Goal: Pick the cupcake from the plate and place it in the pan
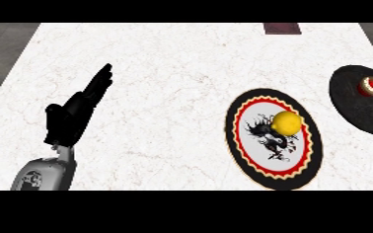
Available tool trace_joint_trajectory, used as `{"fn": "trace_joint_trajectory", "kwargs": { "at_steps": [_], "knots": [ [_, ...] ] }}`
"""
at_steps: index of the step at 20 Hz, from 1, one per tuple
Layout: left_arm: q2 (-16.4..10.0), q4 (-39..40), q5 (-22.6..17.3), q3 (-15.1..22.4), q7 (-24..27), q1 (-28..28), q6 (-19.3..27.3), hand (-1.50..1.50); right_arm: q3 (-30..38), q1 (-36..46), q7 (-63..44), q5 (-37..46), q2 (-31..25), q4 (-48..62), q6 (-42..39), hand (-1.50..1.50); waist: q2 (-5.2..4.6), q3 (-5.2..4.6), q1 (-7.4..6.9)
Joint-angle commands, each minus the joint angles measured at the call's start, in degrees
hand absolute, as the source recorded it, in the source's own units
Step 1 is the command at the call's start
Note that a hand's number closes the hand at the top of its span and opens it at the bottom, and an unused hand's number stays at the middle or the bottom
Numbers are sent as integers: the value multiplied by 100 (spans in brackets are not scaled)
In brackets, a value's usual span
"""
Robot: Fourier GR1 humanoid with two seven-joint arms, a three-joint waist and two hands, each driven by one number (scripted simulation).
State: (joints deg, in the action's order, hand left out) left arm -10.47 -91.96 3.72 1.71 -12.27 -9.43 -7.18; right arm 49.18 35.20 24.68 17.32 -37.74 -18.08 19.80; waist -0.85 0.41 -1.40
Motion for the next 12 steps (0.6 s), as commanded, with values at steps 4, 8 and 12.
{"fn": "trace_joint_trajectory", "kwargs": {
  "at_steps": [4, 8, 12],
  "knots": [
    [24, -165, 98, 13, -77, 248, 53, 0, 431, -894, 1267, -720, -74, 188, -1427, -150, 56, -21, 89],
    [-17, 168, -48, -157, 134, -60, -108, 0, 477, -1261, 2036, -972, 26, 29, -1736, -150, 62, -29, 139],
    [135, 273, 243, -79, -29, -221, 124, 0, 385, -1500, 2269, -1210, -84, 60, -2024, -150, 66, -31, 126]
  ]
}}
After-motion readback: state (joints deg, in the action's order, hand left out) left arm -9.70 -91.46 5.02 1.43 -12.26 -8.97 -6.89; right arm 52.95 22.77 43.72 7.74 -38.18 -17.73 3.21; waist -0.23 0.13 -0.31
